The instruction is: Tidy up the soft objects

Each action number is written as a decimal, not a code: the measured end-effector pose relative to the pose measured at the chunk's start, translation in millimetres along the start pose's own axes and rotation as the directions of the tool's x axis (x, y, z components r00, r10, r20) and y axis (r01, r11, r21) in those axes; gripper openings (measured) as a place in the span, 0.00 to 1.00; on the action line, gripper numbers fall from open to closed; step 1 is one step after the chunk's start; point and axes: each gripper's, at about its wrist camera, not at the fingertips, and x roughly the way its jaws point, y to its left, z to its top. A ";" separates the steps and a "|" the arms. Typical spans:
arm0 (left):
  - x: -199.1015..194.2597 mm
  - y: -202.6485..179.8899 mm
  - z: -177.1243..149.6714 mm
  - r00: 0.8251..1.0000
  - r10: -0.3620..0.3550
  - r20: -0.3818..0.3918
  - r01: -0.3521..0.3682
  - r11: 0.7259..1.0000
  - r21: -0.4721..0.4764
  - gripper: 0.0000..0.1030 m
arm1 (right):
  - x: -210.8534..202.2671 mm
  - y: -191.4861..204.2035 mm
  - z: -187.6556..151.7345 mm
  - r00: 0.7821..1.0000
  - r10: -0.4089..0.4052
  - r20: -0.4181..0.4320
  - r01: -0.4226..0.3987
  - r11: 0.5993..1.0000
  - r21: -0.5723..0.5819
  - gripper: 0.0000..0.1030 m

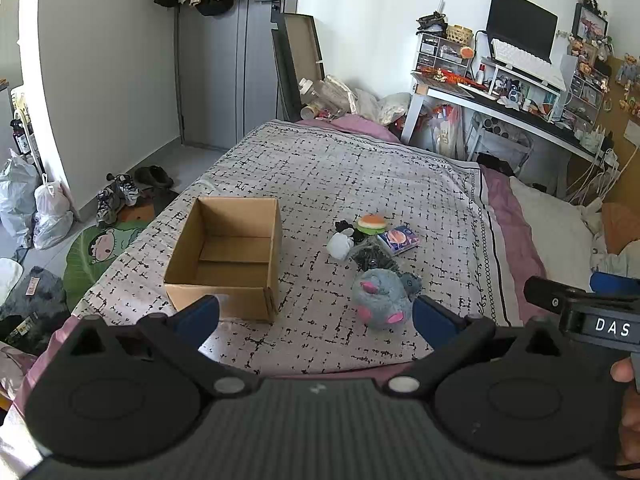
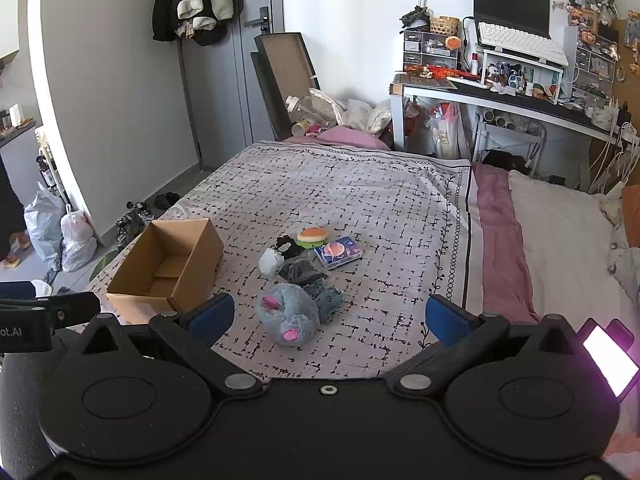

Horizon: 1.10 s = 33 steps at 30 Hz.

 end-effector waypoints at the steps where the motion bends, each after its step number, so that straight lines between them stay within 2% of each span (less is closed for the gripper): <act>1: 0.1 -0.1 0.0 1.000 -0.001 0.000 0.001 1.000 0.000 0.99 | 0.2 -0.1 0.4 1.000 0.002 0.000 -0.002 1.000 0.000 1.00; 19: 7.3 -8.1 1.6 1.000 0.002 -0.018 -0.001 1.000 0.031 0.99 | 2.1 -4.2 0.0 1.000 -0.007 -0.006 0.007 1.000 -0.010 1.00; 23: 9.0 -8.5 3.6 1.000 -0.001 -0.015 0.002 0.999 0.040 0.99 | 3.9 -3.7 -0.2 1.000 0.012 -0.014 -0.012 1.000 -0.011 1.00; 33: 19.6 -3.7 4.4 1.000 -0.020 -0.023 0.021 1.000 0.007 0.99 | 20.5 -0.2 -0.2 0.999 0.010 -0.051 -0.010 1.000 -0.009 1.00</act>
